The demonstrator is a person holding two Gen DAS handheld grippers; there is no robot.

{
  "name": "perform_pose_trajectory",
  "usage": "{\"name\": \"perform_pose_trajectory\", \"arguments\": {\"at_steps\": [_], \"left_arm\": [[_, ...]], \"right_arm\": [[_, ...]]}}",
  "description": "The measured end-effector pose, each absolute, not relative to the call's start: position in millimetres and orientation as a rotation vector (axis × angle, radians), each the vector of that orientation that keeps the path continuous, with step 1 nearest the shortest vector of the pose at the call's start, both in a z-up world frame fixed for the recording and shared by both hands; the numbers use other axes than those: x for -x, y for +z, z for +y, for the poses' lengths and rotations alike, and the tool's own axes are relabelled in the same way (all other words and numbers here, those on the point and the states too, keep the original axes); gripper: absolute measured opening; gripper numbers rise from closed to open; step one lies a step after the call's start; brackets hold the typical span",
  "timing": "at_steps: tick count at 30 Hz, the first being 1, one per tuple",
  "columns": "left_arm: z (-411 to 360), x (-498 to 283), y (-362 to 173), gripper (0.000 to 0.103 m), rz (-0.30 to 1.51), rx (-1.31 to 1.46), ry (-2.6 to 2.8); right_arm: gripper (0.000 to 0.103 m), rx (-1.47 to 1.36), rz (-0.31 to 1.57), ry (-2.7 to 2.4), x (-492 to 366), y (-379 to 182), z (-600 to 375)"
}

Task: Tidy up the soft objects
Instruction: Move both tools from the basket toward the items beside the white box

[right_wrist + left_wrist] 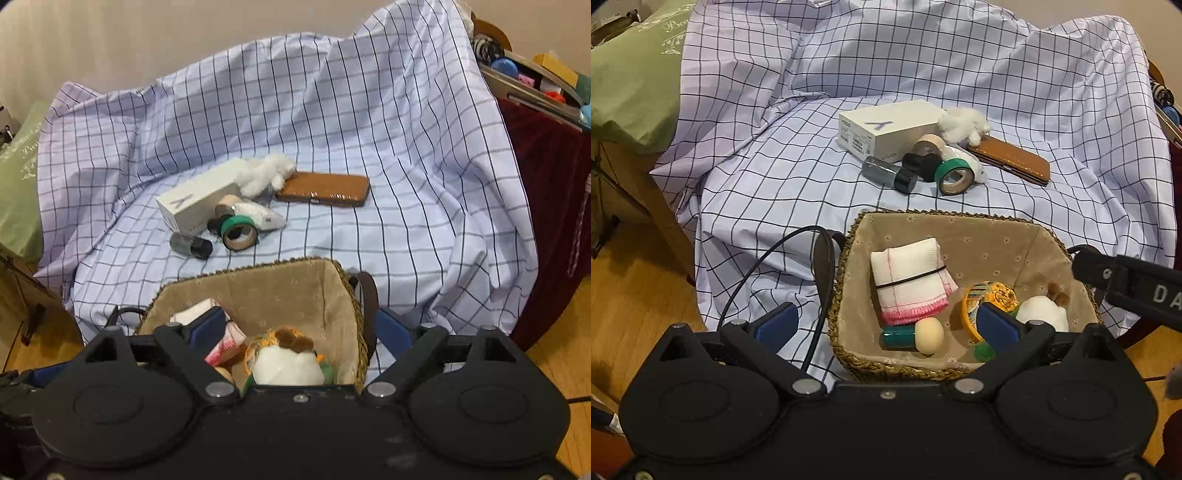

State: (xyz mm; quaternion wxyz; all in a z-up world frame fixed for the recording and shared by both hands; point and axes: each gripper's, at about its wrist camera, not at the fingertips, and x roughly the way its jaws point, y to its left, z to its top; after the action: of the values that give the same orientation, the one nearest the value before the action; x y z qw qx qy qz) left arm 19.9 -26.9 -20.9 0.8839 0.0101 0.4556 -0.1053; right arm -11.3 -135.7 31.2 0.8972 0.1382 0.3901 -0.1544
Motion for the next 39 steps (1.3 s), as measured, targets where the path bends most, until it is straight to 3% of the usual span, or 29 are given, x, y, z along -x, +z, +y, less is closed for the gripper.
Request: {"name": "perform_pose_trajectory", "arguments": {"at_steps": [2, 6, 22, 27, 34, 39], "left_arm": [[-25.1, -20.5, -19.9, 0.099, 0.946, -0.012, -0.212], [-23.7, -21.6, -17.8, 0.099, 0.934, -0.017, -0.19], [-14.8, -47.8, -3.5, 0.099, 0.892, -0.036, -0.164], [-11.2, -67.9, -0.4, 0.099, 0.882, -0.038, -0.153], [-14.8, -92.9, -9.1, 0.099, 0.911, -0.047, -0.154], [-17.5, -112.0, -17.5, 0.099, 0.94, -0.043, -0.161]], "right_arm": [[0.103, -0.307, 0.767, -0.317, 13.1, 35.0, -138.5], [0.103, -0.352, 0.66, -0.345, 19.5, 42.7, -143.3], [0.101, -0.284, 0.739, -0.273, -15.8, 44.9, -148.8], [0.093, -0.25, 0.743, -0.248, -31.3, 46.9, -149.9], [0.07, -0.225, 0.828, -0.213, -60.4, 34.3, -150.6], [0.068, -0.206, 0.852, -0.206, -82.7, 27.3, -155.1]]}}
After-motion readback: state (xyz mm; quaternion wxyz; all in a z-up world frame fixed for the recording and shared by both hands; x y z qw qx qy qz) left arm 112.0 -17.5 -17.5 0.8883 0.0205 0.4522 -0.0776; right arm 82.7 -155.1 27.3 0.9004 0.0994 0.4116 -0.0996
